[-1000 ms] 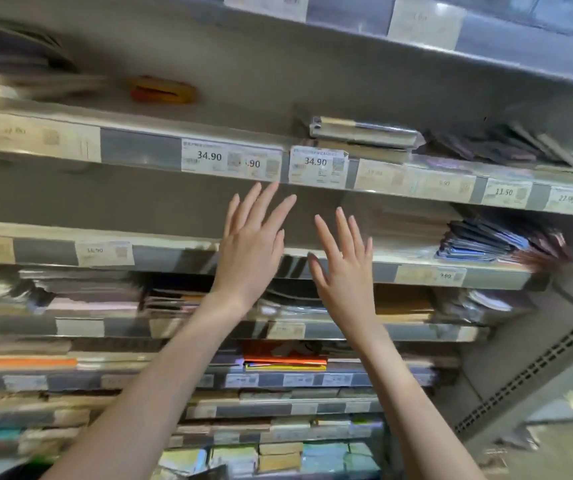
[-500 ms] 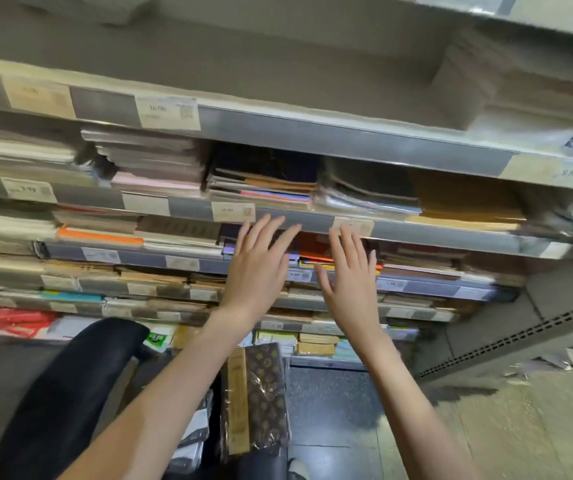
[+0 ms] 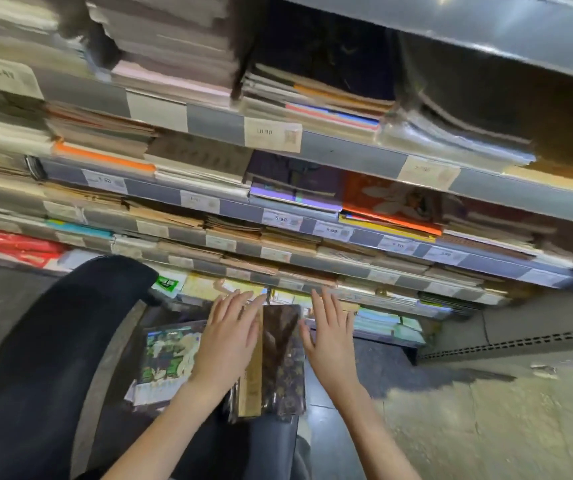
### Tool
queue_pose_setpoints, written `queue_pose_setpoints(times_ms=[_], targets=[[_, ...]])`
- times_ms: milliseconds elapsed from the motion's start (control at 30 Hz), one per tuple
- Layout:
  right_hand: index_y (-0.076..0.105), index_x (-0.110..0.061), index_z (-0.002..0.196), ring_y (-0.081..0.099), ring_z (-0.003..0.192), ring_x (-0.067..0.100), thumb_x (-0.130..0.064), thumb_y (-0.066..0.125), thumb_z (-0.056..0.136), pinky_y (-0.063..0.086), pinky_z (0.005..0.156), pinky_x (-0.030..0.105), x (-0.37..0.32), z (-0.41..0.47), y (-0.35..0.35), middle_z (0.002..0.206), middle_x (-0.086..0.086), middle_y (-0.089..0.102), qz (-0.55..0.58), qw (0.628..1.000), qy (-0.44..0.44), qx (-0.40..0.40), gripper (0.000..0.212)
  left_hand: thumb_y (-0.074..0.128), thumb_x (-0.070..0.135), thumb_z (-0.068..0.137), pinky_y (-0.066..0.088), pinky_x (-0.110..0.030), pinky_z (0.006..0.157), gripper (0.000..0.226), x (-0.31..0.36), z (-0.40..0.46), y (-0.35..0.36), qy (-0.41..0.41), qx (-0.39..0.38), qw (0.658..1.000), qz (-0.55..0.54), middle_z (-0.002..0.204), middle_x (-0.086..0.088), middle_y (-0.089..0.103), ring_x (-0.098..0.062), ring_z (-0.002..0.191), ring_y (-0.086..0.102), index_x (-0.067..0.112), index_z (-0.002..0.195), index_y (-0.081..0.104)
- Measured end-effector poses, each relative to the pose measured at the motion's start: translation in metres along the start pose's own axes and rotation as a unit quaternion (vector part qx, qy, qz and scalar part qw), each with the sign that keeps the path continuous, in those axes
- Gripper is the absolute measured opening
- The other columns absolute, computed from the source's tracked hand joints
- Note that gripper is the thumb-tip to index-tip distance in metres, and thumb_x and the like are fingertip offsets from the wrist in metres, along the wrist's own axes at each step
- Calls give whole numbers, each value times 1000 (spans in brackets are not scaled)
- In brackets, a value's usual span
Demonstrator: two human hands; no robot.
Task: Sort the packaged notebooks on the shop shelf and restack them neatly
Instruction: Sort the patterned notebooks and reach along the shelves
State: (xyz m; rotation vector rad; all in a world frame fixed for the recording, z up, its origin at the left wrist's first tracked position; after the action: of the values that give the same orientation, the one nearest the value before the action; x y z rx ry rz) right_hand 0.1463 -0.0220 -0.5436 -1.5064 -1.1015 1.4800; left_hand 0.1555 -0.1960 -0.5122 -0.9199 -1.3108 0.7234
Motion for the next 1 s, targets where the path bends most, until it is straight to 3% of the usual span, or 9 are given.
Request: queue_pose_setpoints(times_ms=[167,300,400,533,633,733,833,900,1000], targets=[[25,-17,147,15,144,25,-50,18,88,12,116,51,15,-1,49,154,4,22,14,998,20,-59,68,51,17,93,19,-36,113,45,-31,-20,52,-67,-42,996,-44,141,-1,42,-21,135,31,20,137,43],[14,-21,149,8,145,20,-41,37,97,9,118,46,29,-3,82,157,0,12,11,993,33,-115,60,47,21,94,19,-34,114,50,-55,-38,97,-114,-95,987,-57,146,5,33,-16,138,24,26,142,33],[8,-23,149,5,145,19,-39,39,97,7,118,42,40,-7,102,158,-2,5,8,988,45,-147,63,48,24,94,22,-33,113,52,-69,-54,128,-139,-131,980,-51,147,4,32,-16,137,25,25,143,31],[7,-24,149,6,145,21,-40,42,96,11,117,45,50,-12,128,158,-3,2,27,984,52,-169,65,50,27,93,27,-36,112,56,-79,-74,156,-170,-158,971,-54,149,3,29,-19,136,28,26,144,28],[6,-25,149,7,144,21,-39,46,95,18,116,46,55,-14,141,158,-5,0,63,981,57,-172,68,52,28,93,21,-40,114,59,-82,-83,169,-182,-157,969,-52,152,1,25,-26,139,23,29,145,26],[4,-27,149,10,143,19,-36,49,94,27,113,38,54,-13,145,157,-5,-3,115,978,66,-163,72,51,33,92,16,-43,114,61,-82,-86,175,-194,-155,968,-42,154,2,21,-30,140,17,31,146,22],[4,-27,149,13,143,19,-34,51,94,31,108,33,51,-10,146,156,-3,-9,163,969,75,-172,73,51,37,92,23,-45,112,63,-84,-86,178,-228,-152,961,-49,150,-4,27,-29,140,15,31,146,21],[3,-28,149,15,143,20,-34,52,93,29,110,34,49,-8,148,155,-2,-12,194,961,81,-178,74,50,41,92,17,-41,114,67,-84,-86,179,-231,-155,959,-45,145,-3,35,-25,139,19,31,147,13],[3,-30,148,17,142,22,-34,53,92,26,111,36,49,-7,150,156,-1,-12,197,959,92,-183,75,51,41,91,-10,-30,110,76,-77,-83,175,-192,-154,968,-46,142,5,44,-14,136,32,27,148,2]])
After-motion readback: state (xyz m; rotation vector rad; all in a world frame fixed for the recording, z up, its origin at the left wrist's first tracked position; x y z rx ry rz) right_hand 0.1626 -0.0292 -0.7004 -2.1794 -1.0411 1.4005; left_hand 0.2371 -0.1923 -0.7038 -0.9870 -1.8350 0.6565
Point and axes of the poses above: each hand's wrist, its own z-axis towards the middle knuckle, its own y-axis out of the palm, x = y × z, the point moved 4 cm from there along z, towards the middle knuckle
